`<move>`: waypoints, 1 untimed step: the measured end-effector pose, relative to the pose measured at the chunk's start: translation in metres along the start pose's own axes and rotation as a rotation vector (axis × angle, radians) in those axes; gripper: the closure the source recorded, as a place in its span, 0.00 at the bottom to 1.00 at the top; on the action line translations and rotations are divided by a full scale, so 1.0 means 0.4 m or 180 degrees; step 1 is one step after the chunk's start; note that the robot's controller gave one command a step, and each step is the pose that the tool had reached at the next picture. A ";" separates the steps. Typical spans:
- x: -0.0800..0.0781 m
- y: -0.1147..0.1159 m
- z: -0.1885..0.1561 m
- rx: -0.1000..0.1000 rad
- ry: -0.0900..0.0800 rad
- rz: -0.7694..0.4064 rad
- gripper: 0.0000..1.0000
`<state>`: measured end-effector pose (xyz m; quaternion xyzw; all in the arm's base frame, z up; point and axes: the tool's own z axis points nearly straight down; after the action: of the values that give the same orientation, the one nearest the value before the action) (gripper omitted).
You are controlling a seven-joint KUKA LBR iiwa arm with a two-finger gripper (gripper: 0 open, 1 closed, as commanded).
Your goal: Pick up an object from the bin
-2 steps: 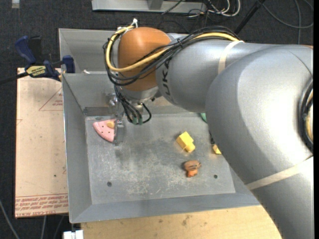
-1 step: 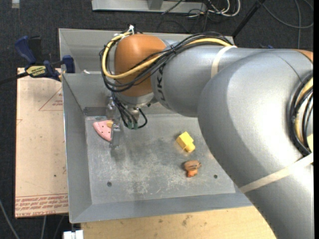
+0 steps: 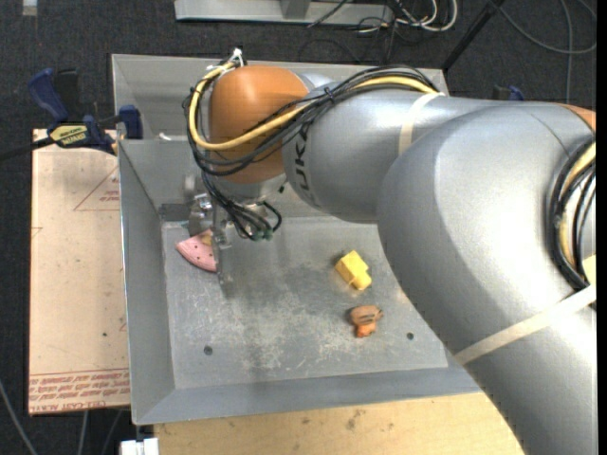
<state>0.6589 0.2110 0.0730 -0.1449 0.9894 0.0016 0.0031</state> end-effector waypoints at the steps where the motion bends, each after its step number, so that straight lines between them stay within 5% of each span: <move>1: 0.000 0.000 0.000 0.0000 0.0000 0.0001 1.00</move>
Offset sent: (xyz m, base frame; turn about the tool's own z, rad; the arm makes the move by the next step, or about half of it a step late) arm -0.0489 0.0331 0.1351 -0.0037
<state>0.6589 0.2110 0.0730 -0.1447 0.9895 0.0017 0.0031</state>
